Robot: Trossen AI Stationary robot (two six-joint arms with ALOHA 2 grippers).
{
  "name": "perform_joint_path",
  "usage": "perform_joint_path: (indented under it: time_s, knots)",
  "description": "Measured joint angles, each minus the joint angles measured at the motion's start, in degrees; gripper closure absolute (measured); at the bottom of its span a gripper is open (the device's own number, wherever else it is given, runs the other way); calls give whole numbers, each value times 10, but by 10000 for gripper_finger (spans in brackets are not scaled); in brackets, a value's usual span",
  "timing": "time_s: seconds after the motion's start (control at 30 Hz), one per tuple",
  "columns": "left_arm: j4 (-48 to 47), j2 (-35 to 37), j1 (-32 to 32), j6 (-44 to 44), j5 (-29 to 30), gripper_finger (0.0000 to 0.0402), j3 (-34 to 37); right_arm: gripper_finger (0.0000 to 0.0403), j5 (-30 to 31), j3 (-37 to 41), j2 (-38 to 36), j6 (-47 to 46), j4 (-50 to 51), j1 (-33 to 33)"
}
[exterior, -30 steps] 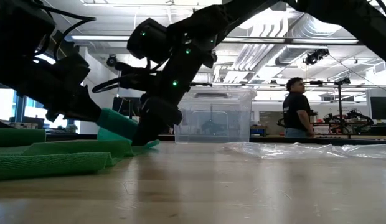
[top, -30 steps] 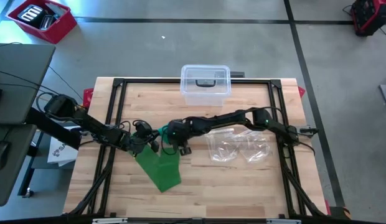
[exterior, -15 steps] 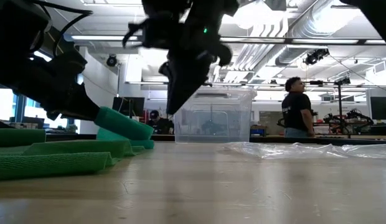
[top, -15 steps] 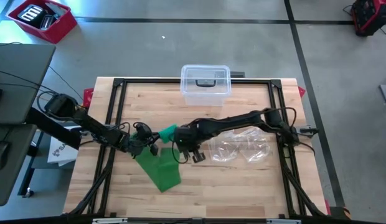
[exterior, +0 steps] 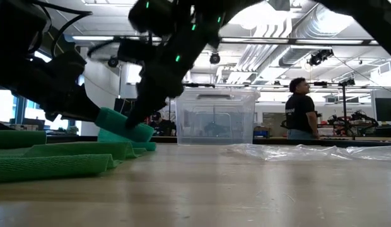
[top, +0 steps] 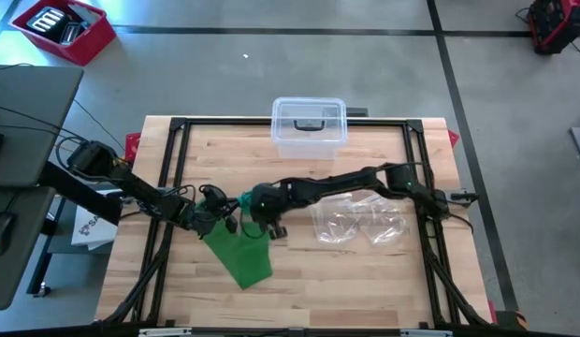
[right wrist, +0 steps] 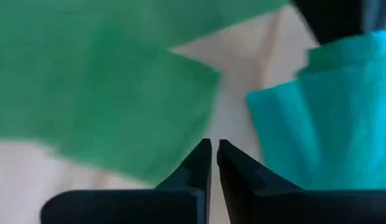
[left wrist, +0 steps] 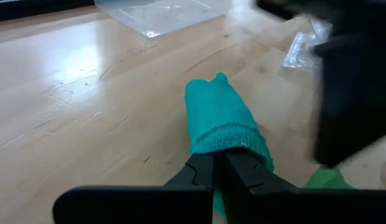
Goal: Roll bandage
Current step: Roll the blue bandage
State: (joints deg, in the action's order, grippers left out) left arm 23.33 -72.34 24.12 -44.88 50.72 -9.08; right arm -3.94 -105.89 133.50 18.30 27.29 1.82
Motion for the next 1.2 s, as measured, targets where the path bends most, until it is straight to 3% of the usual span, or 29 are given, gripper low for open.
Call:
perform_joint_path:
  time_s: [0.3, 0.43, 0.6, 0.73, 0.9, 1.1, 1.2]
  knots:
    - [-1, 0, -9, 0, -5, 401, 0, 367, -17, 0, 15, -7, -20, -30]
    - [-1, 0, -9, -2, -4, 401, 0, 311, -38, 0, 14, -2, -28, -38]
    - [-31, 0, -9, -56, -3, 401, 0, 228, 20, -1, 33, 11, -32, -41]
    - [-60, 0, -9, -94, 4, 401, 0, 210, 28, -2, 49, 17, -44, -41]
    - [-61, 0, -9, -95, 6, 401, 0, 247, -6, -4, 64, 12, -55, -48]
    - [-61, 0, -9, -87, 7, 401, 0, 385, -24, -4, 62, 13, -38, -47]
    - [-64, 0, -6, -85, 14, 401, 0, 391, -3, -3, 50, -1, -11, -36]
